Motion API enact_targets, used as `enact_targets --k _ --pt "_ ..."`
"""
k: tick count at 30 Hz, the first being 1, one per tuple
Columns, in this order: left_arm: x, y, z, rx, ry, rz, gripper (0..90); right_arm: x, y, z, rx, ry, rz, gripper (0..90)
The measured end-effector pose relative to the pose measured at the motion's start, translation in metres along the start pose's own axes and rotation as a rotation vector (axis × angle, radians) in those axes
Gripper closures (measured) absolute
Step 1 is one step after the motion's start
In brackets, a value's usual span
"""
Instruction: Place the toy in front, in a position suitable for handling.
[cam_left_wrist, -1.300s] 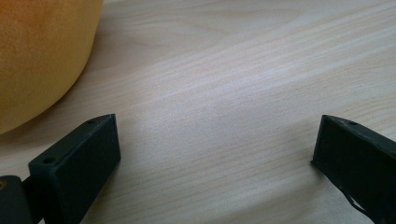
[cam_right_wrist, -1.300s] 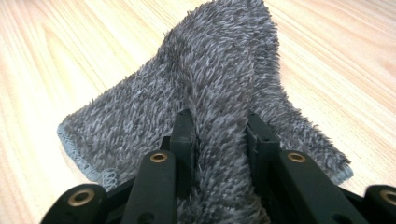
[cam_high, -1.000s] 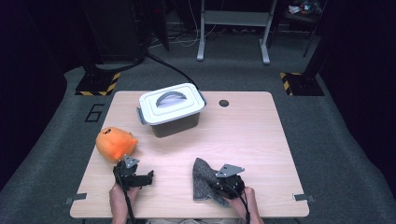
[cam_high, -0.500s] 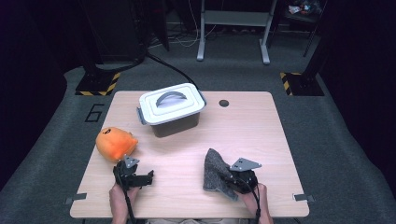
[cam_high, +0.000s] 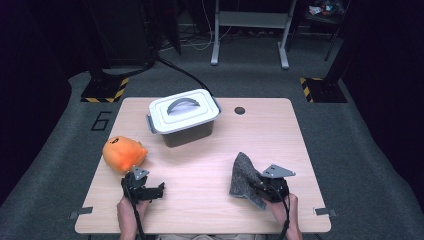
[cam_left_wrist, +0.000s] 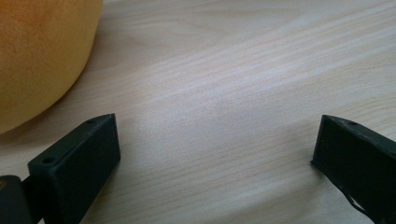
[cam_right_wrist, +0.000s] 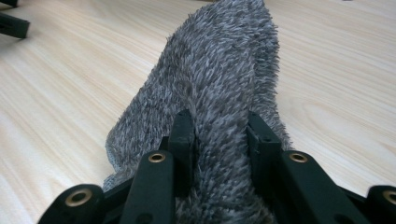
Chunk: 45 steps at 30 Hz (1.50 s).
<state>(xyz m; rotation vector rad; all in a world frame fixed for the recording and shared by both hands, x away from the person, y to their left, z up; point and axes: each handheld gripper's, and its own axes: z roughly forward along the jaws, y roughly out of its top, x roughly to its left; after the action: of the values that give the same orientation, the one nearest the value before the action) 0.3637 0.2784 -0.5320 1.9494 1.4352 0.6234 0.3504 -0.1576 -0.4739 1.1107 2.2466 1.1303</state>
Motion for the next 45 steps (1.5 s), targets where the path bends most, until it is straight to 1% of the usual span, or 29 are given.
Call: enact_targets --k 2,4,5,8,10,12,13,14,15,16,17,18,19,20,21,22,23,25,26,27,29,33,36,38,39,40,42,44,45 --pt "0.0 0.0 0.0 0.0 0.0 0.0 0.5 -0.004 -0.001 -0.002 0.002 -0.014 0.01 67.8" --pt "0.0 0.0 0.0 0.0 0.0 -0.001 0.5 -0.006 -0.001 -0.003 0.001 -0.019 0.009 67.7" --pt "0.0 0.0 0.0 0.0 0.0 0.0 0.5 -0.01 -0.002 -0.006 0.0 -0.034 0.02 67.6" --pt "0.0 0.0 0.0 -0.001 0.0 -0.001 0.5 -0.017 -0.002 -0.009 -0.005 -0.053 0.028 67.4" --pt "0.0 0.0 0.0 0.005 -0.003 0.0 0.5 -0.022 -0.002 -0.011 -0.008 -0.065 0.043 67.4" --pt "0.0 0.0 0.0 0.003 -0.001 -0.001 0.5 -0.027 -0.003 -0.013 -0.008 -0.086 0.047 67.2" --pt "0.0 0.0 0.0 0.0 0.0 0.0 0.5 -0.029 -0.004 -0.014 -0.007 -0.096 0.058 67.2" --pt "0.0 0.0 0.0 0.004 -0.002 0.0 0.5 -0.029 -0.004 -0.014 -0.007 -0.096 0.058 67.2" --pt "0.0 0.0 0.0 0.0 0.0 0.0 0.5 -0.035 -0.005 -0.016 -0.01 -0.11 0.072 67.1" --pt "0.0 0.0 0.0 -0.001 0.0 -0.001 0.5 -0.039 -0.005 -0.016 -0.011 -0.123 0.073 67.1" --pt "0.0 0.0 0.0 -0.001 0.0 -0.002 0.5 -0.042 -0.006 -0.016 -0.007 -0.136 0.076 67.1" --pt "0.0 0.0 0.0 -0.001 0.0 -0.002 0.5 -0.042 -0.006 -0.016 -0.007 -0.136 0.076 67.1" --pt "0.0 0.0 0.0 0.006 -0.003 -0.001 0.5 -0.048 -0.007 -0.017 -0.003 -0.155 0.09 67.1" --pt "0.0 0.0 0.0 0.006 -0.003 -0.001 0.5 -0.048 -0.007 -0.017 -0.003 -0.155 0.09 67.1" --pt "0.0 0.0 0.0 0.0 0.0 0.0 0.5 -0.054 -0.008 -0.017 -0.002 -0.174 0.101 67.1" --pt "0.0 0.0 0.0 0.0 0.0 0.0 0.5 -0.054 -0.008 -0.017 -0.002 -0.174 0.101 67.1" --pt "0.0 0.0 0.0 -0.001 0.0 -0.001 0.5 -0.06 -0.008 -0.017 -0.002 -0.188 0.111 67.1" --pt "0.0 0.0 0.0 0.003 -0.002 0.001 0.5 -0.066 -0.009 -0.016 0.002 -0.206 0.12 67.0" --pt "0.0 0.0 0.0 0.003 -0.002 0.001 0.5 -0.066 -0.009 -0.016 0.002 -0.206 0.12 67.0" --pt "0.0 0.0 0.0 0.002 -0.001 -0.001 0.5 -0.072 -0.009 -0.016 0.008 -0.221 0.129 67.0" --pt "0.0 0.0 0.0 0.001 -0.002 0.0 0.5 -0.077 -0.009 -0.015 0.017 -0.238 0.139 66.8" --pt "0.0 0.0 0.0 0.004 -0.002 -0.001 0.5 -0.087 -0.011 -0.012 0.026 -0.26 0.145 66.5" --pt "0.0 0.0 0.0 0.005 -0.002 -0.001 0.5 -0.097 -0.014 -0.009 0.046 -0.28 0.168 66.1" --pt "0.0 0.0 0.0 0.002 -0.002 0.0 0.5 -0.099 -0.014 -0.008 0.05 -0.288 0.171 66.0" --pt "0.0 0.0 0.0 -0.001 0.0 -0.002 0.5 -0.104 -0.015 -0.007 0.057 -0.303 0.18 65.9" --pt "0.0 0.0 0.0 0.006 -0.003 0.0 0.5 -0.104 -0.015 -0.007 0.057 -0.303 0.18 65.9" --pt "0.0 0.0 0.0 0.0 0.0 -0.001 0.5 -0.11 -0.016 -0.006 0.067 -0.323 0.191 65.7" --pt "0.0 0.0 0.0 0.006 -0.003 0.0 0.5 -0.114 -0.017 -0.004 0.071 -0.328 0.201 65.5" --pt "0.0 0.0 0.0 -0.001 0.001 -0.002 0.5 -0.116 -0.018 -0.004 0.074 -0.334 0.202 65.3"
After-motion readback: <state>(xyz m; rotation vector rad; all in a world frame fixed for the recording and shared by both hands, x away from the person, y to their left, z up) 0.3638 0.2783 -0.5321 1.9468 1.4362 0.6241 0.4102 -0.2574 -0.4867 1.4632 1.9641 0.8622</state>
